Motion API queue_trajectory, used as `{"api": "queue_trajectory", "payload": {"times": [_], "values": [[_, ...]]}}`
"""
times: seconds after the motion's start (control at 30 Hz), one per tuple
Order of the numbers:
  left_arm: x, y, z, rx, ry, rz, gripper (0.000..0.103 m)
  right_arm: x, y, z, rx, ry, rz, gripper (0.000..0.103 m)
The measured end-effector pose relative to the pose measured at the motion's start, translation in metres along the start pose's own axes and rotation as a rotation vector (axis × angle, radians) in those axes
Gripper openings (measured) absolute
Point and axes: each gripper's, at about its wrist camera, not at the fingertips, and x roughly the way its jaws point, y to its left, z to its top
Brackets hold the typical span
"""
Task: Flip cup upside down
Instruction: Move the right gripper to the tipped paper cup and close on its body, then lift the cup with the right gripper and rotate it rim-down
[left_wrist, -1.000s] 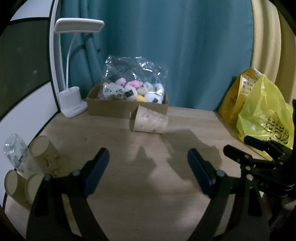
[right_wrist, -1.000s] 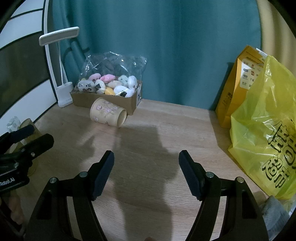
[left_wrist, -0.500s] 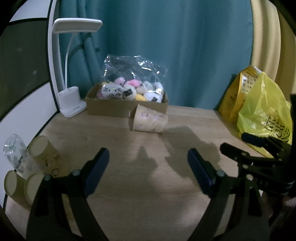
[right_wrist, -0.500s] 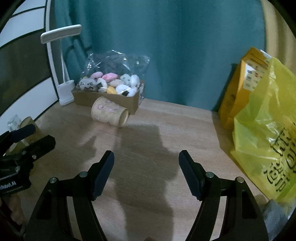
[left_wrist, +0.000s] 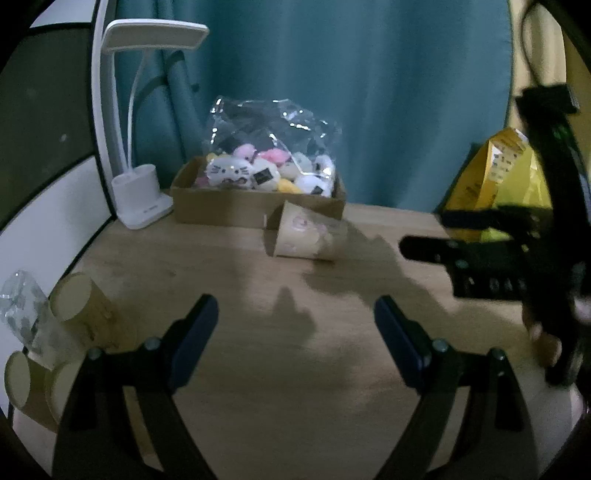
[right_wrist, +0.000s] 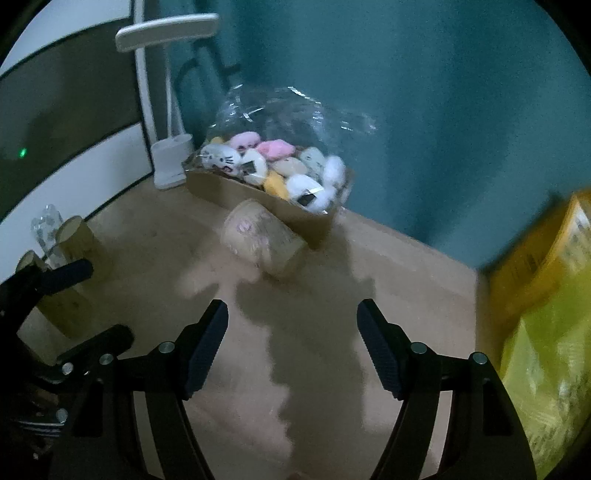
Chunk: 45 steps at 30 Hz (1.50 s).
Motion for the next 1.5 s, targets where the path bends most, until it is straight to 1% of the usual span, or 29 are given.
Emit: {"api": "queue_trajectory", "payload": {"times": [0.17, 0.37, 0.47, 0.57, 0.63, 0.8, 0.93, 1.03, 1.1, 1.13, 1.37, 1.4, 1.5], "values": [[0.007, 0.018, 0.004, -0.016, 0.009, 0.009, 0.088, 0.037, -0.002, 0.024, -0.121, 0.096, 0.059, 0.075], [0.024, 0.033, 0.006, -0.024, 0.035, 0.029, 0.088, 0.096, -0.001, 0.043, -0.275, 0.204, 0.163, 0.075], [0.033, 0.038, 0.006, -0.026, 0.054, 0.037, 0.088, 0.114, 0.003, 0.048, -0.341, 0.215, 0.171, 0.075], [0.037, 0.04, 0.004, -0.027, 0.064, 0.039, 0.088, 0.126, 0.01, 0.052, -0.413, 0.228, 0.211, 0.075], [0.04, 0.04, 0.004, -0.029, 0.069, 0.036, 0.088, 0.131, 0.015, 0.053, -0.462, 0.239, 0.22, 0.075], [0.047, 0.038, 0.004, -0.032, 0.073, 0.03, 0.088, 0.151, 0.029, 0.054, -0.544, 0.27, 0.259, 0.075], [0.051, 0.037, 0.003, -0.04, 0.079, 0.04, 0.088, 0.167, 0.038, 0.05, -0.554, 0.281, 0.28, 0.075], [0.052, 0.038, 0.001, -0.043, 0.084, 0.049, 0.088, 0.171, 0.038, 0.042, -0.526, 0.274, 0.293, 0.075], [0.052, 0.037, 0.001, -0.044, 0.084, 0.053, 0.088, 0.17, 0.035, 0.04, -0.5, 0.264, 0.301, 0.072], [0.053, 0.037, 0.0, -0.043, 0.085, 0.054, 0.088, 0.169, 0.035, 0.039, -0.494, 0.258, 0.298, 0.066], [0.045, 0.031, -0.002, -0.03, 0.071, 0.058, 0.088, 0.15, 0.026, 0.037, -0.47, 0.256, 0.286, 0.064], [0.044, 0.03, -0.002, -0.029, 0.07, 0.058, 0.088, 0.139, 0.018, 0.033, -0.468, 0.264, 0.286, 0.064], [0.039, 0.025, -0.005, -0.026, 0.065, 0.051, 0.088, 0.126, 0.014, 0.038, -0.468, 0.294, 0.278, 0.064]]}}
